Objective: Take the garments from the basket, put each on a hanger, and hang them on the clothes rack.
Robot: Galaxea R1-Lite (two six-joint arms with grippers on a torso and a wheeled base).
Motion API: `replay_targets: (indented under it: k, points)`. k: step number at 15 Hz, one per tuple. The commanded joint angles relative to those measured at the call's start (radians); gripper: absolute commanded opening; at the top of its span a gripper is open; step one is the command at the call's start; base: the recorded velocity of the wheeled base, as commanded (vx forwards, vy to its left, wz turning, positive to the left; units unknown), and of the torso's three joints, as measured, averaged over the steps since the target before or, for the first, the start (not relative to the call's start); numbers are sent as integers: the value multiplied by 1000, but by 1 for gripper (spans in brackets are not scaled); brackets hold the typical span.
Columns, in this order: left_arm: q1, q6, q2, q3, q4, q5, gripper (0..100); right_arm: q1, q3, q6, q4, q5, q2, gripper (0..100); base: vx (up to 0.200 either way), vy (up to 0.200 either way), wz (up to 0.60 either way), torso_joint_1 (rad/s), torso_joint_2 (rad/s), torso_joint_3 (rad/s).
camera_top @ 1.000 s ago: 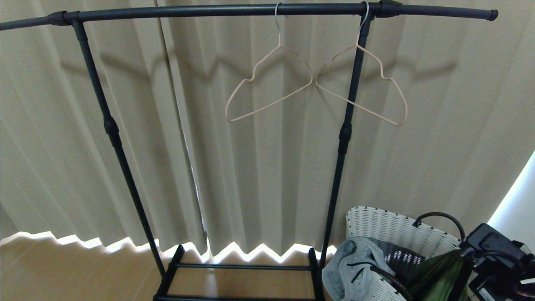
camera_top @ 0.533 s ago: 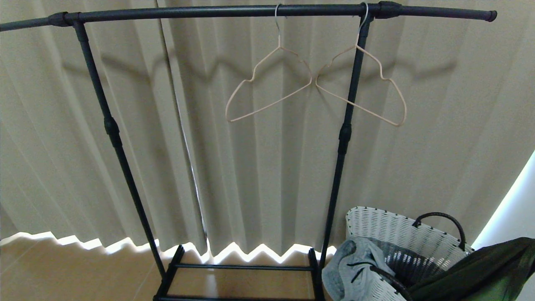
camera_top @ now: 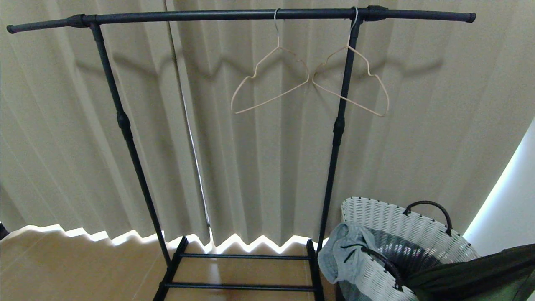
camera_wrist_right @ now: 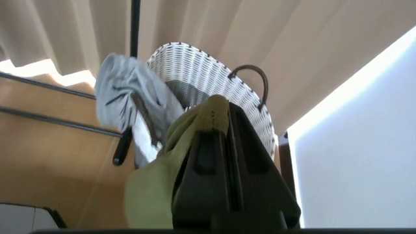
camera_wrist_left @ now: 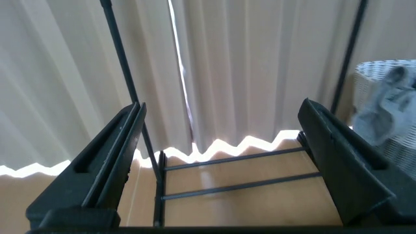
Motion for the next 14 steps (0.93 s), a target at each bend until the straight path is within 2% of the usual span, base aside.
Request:
replay_targets:
  k: [1,5,13,14]
  points:
    - [0,-1,0,0,0,1,100,0,0,-1,-1,0,-3,0,0,0,0,0,0,0]
    - [0,-1,0,0,0,-1,100,6,1,-1,-2,2,11,0,0,0,0,0,0,0]
    - [0,-1,0,0,0,-1,100,15,1,-1,-8,2,18,0,0,200,0,3,3,2]
    - [0,-1,1,0,0,-1,100,15,-2,-1,-8,3,22,0,0,0,0,0,0,0]
